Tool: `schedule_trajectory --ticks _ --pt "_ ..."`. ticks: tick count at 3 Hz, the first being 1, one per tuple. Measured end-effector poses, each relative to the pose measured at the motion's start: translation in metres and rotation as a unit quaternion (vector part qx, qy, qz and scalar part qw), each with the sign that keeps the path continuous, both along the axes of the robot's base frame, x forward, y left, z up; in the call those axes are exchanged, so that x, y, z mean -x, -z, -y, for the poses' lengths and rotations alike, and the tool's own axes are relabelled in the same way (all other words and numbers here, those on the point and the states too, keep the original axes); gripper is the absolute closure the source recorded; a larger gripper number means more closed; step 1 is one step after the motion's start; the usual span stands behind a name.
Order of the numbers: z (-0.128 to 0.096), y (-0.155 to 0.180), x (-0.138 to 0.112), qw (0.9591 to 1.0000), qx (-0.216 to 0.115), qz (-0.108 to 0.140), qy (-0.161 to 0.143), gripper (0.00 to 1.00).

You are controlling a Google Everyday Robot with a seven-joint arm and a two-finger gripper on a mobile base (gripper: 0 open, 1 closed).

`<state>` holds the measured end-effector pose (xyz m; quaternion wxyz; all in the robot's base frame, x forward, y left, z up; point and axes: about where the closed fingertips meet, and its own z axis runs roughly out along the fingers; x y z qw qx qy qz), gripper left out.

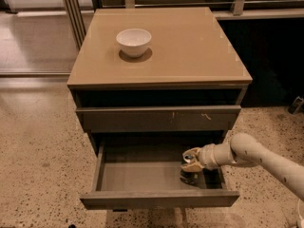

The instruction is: Pick redbull can from middle drawer and place on counter

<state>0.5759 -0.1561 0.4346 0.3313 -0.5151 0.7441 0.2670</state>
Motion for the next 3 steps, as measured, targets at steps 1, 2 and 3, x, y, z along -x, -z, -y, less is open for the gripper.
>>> schedule_trajectory --ticks 1,2,3 --pt "-0.007 -0.036 0.008 0.9997 -0.012 0.007 -0.021 1.00" --pt "-0.011 -0.094 0.017 0.9991 -0.020 0.005 -0.036 1.00" --pt "-0.013 -0.186 0.022 0.9987 -0.014 0.018 -0.045 1.00"
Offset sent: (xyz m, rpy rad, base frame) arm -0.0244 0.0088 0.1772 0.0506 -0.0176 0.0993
